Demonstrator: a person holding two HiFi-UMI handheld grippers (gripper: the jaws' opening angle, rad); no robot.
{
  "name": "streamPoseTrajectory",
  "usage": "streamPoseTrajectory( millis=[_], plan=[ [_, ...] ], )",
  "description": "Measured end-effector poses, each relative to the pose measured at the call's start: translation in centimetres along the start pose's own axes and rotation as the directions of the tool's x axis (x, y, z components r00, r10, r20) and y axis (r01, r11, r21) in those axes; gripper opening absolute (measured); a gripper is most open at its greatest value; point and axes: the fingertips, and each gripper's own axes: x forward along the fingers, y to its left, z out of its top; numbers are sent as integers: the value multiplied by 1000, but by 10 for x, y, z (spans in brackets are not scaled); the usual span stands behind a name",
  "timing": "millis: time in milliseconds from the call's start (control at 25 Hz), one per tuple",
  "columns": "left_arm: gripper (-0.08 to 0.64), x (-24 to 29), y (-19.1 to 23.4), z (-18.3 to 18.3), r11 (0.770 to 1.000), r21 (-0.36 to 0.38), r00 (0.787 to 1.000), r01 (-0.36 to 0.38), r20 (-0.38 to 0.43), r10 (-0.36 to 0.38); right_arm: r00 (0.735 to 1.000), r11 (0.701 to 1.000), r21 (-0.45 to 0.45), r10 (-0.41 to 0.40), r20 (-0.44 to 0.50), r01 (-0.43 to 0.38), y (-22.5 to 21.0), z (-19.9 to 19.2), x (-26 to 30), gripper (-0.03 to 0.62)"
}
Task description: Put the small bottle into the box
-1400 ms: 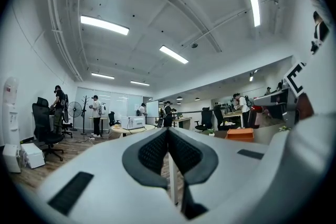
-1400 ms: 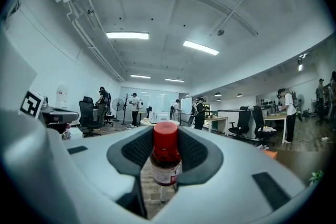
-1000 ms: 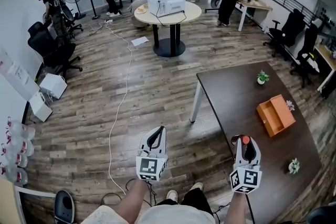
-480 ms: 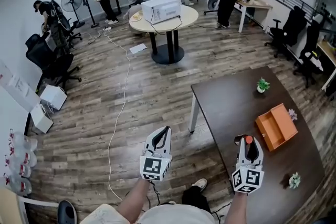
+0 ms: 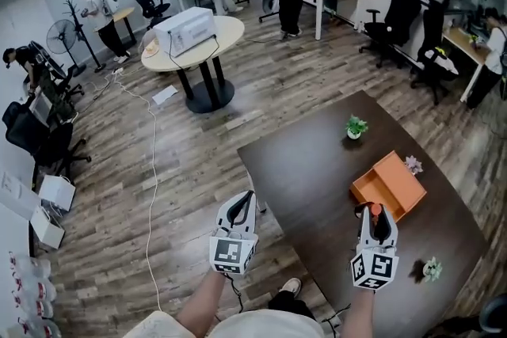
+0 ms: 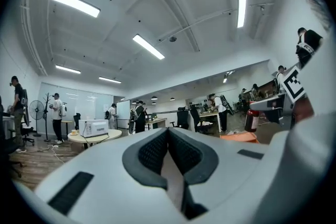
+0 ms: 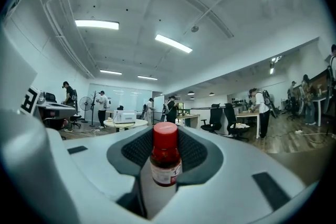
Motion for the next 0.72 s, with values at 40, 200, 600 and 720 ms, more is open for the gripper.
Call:
streamPoseTrajectory(
  millis=[40,200,600,720],
  plan=[
    [3,15,-9,0,1000,2,1000,22,1,-22,1000,1000,1,-21,-1,21,-14,0,3,140],
    [3,70,-47,6,995,-14,995,98,11,-98,996,996,4,-92,-3,92,-65,-1,10,140],
    [3,162,-125,10,952,-29,952,304,49,-302,954,954,11,-301,-10,301,-153,-14,-5,140],
    [3,188,-140,2,926,-59,927,373,60,-370,928,928,-5,-371,-14,371,-167,-18,-10,140]
  ],
)
